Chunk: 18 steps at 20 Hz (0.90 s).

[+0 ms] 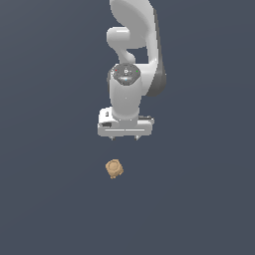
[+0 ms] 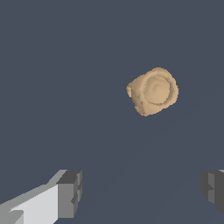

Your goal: Pick up the object and move it to a goal position.

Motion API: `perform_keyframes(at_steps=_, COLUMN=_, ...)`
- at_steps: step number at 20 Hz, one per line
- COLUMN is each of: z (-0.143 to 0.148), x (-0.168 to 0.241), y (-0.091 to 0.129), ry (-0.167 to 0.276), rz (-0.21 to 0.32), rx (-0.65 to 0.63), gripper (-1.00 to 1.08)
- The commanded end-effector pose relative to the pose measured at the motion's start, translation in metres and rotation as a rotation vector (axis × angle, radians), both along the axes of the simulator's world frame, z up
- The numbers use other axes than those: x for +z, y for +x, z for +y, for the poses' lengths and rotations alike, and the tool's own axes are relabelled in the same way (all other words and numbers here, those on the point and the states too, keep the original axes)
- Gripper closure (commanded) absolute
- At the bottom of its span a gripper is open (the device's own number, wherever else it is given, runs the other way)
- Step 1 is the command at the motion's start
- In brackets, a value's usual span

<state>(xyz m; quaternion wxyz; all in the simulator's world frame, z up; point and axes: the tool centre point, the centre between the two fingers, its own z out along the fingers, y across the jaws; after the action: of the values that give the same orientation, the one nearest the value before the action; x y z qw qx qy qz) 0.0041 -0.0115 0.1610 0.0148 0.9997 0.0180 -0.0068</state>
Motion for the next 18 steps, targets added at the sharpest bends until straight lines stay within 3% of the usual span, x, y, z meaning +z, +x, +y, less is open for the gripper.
perform_keyframes(at_steps=1, z=0.000, x=0.000, y=0.000, ry=0.000, rz=0.000, rx=0.000, gripper=-0.92)
perform_keyframes(at_steps=10, z=0.025, x=0.015, y=0.006, ry=-0.003, rz=-0.015, rx=0.019, gripper=-0.92)
perform_keyframes(at_steps=18, z=0.021, x=0.011, y=0.009, ry=-0.003, rz=-0.014, rx=0.037, gripper=-0.92)
